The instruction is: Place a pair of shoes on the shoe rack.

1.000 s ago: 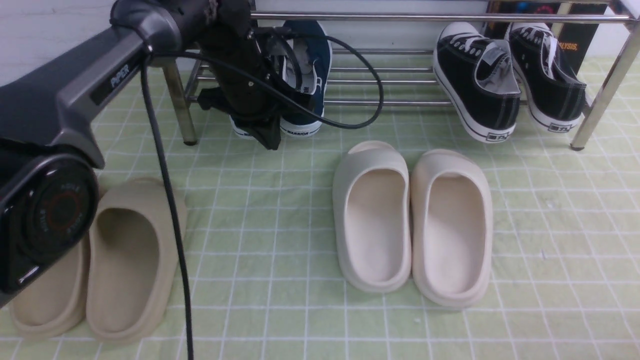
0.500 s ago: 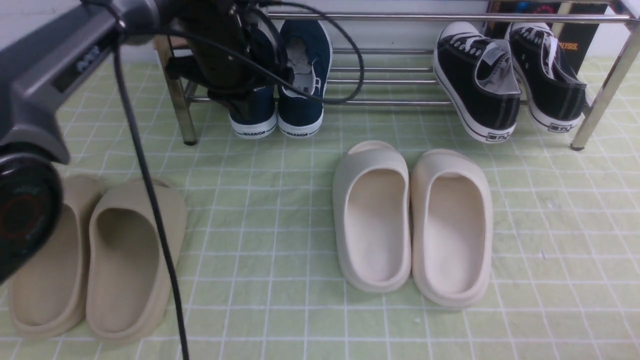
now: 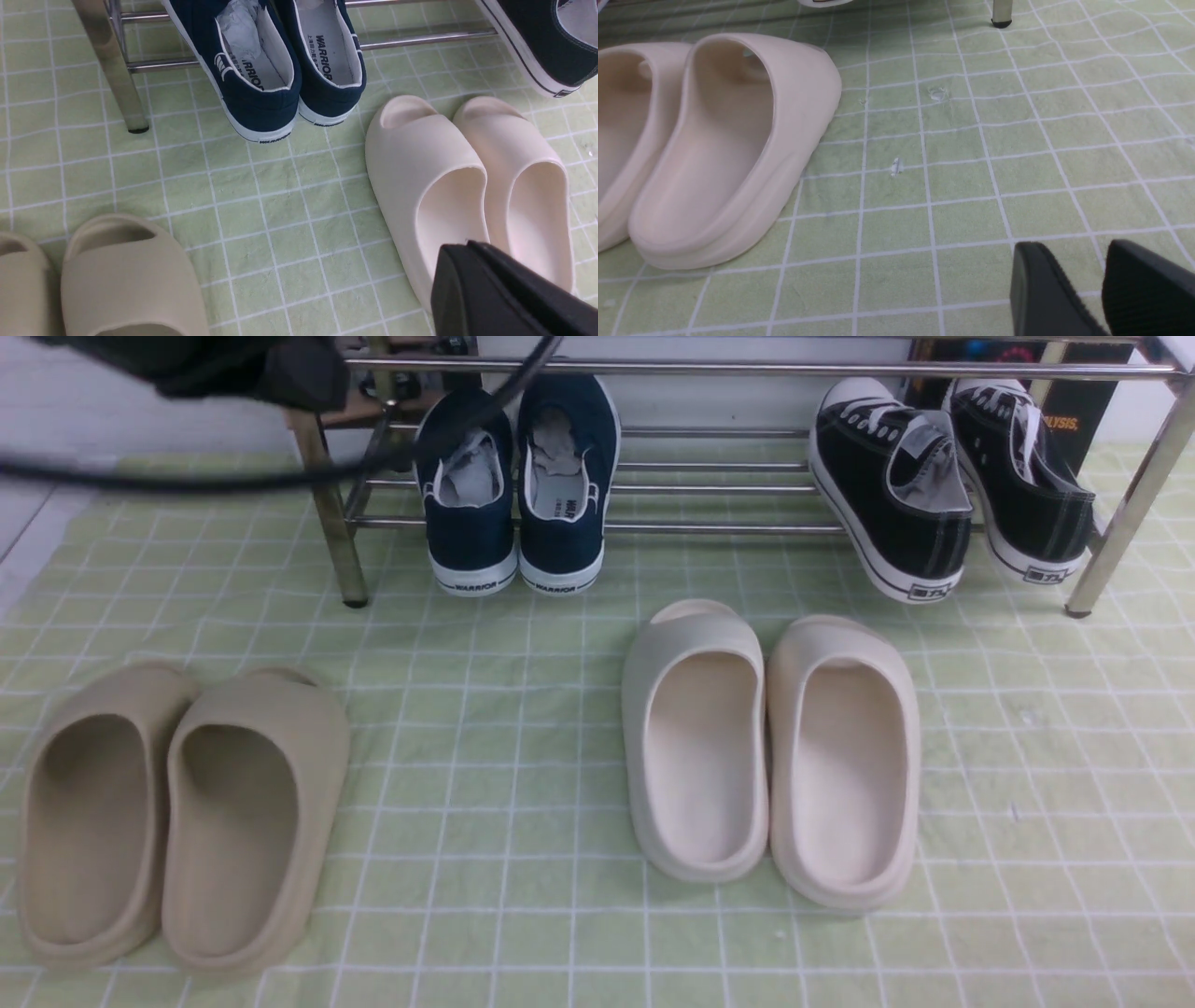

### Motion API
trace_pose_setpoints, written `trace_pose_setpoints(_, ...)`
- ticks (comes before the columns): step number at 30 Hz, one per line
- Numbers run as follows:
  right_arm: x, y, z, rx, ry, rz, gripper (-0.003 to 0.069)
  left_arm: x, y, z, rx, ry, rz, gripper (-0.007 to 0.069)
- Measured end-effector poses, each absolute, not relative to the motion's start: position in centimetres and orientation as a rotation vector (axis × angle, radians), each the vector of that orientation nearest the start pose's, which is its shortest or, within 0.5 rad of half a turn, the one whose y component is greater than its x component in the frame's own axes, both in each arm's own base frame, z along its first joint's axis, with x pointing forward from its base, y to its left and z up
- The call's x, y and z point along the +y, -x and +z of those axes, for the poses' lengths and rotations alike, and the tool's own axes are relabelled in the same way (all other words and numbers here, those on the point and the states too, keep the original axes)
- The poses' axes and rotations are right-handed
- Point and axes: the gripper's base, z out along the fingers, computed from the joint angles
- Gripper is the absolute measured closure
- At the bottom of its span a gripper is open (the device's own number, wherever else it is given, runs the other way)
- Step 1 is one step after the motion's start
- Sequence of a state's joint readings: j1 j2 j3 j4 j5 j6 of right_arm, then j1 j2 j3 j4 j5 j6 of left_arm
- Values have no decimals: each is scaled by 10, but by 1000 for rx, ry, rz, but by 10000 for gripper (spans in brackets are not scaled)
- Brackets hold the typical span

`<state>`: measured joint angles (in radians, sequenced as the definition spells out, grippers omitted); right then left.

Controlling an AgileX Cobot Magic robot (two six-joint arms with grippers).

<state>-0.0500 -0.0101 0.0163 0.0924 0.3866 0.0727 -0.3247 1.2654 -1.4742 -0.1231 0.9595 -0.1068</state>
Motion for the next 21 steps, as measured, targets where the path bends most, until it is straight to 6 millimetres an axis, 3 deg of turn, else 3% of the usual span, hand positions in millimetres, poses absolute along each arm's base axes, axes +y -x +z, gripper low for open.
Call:
trace_pose_setpoints(3,1,-52,174,1868,-171,107,419,-78,-205,404,2145,-173,-424,638)
trace_pose_setpoints(4,1,-52,174,1868,-171,107,419,-78,-203,401,2140,-170,-426,638)
trace_pose_setpoints(6,1,-52,174,1868,-171,107,419,-69,-180,366,2077,-135,-437,638)
trace_pose_setpoints(9,1,-52,174,1868,-171,107,419,-63,-167,340,2057,-118,-433,638)
trace_pose_setpoints(10,1,-52,174,1868,-171,107,419,-59,-158,317,2067,-107,-428,638)
trace_pose_setpoints(13,1,-52,174,1868,-171,107,419,-55,-147,281,2135,-102,-410,638)
trace_pose_setpoints(17,1,-52,174,1868,-171,107,419,-52,-139,247,2238,-104,-385,638)
trace_pose_setpoints(21,1,-52,174,1868,-171,107,419,-51,-133,237,2285,-109,-377,638)
